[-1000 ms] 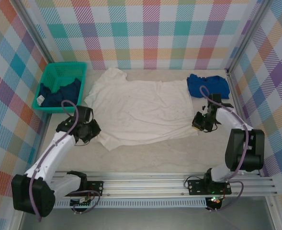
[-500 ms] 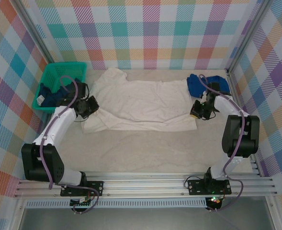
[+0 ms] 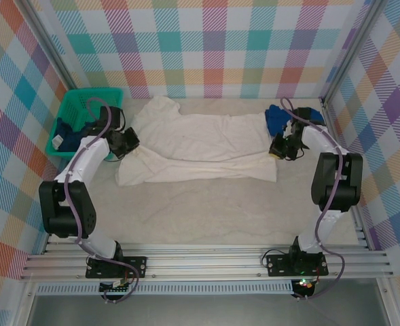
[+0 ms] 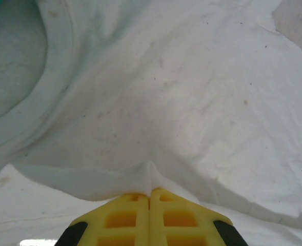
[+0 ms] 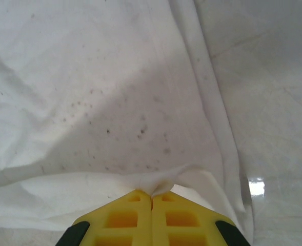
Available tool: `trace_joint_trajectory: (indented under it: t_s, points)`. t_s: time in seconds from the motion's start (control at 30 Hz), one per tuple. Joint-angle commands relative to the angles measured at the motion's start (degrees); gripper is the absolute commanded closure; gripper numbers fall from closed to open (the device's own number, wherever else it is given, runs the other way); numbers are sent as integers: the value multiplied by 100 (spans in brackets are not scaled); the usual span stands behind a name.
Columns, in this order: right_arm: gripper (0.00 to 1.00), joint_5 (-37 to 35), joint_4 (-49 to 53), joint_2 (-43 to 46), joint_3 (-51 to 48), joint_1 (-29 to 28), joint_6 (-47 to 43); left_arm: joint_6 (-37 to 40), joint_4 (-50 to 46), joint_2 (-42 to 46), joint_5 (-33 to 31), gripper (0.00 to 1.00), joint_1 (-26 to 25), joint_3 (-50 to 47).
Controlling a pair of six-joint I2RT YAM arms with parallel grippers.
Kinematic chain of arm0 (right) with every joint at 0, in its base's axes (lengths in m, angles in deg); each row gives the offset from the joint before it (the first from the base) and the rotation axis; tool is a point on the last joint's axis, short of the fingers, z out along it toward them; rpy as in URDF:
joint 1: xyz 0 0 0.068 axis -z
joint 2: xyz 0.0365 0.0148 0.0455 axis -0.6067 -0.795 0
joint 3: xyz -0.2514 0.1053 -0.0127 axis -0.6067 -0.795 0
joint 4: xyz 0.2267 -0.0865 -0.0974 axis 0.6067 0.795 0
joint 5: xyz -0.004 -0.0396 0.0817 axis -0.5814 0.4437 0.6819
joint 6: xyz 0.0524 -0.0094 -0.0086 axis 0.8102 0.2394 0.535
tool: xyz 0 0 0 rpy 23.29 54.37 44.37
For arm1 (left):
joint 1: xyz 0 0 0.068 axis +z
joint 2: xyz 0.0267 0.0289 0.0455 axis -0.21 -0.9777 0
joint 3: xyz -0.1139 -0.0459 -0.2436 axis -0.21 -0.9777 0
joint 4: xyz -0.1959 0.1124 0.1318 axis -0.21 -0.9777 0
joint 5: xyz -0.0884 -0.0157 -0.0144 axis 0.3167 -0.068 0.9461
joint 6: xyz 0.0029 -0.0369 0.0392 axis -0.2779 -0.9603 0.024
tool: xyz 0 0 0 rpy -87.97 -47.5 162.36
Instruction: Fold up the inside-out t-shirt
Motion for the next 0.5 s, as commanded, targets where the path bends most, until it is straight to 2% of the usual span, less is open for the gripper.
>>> trace_joint_trajectory:
  t_s: [0.0, 0.47]
  points:
    - [96, 47, 87, -247, 332, -9, -76, 79, 127, -203, 189, 100, 73, 320]
    - [93, -93, 266, -1262, 1514, -219, -127, 117, 178, -1098, 216, 100, 55, 990]
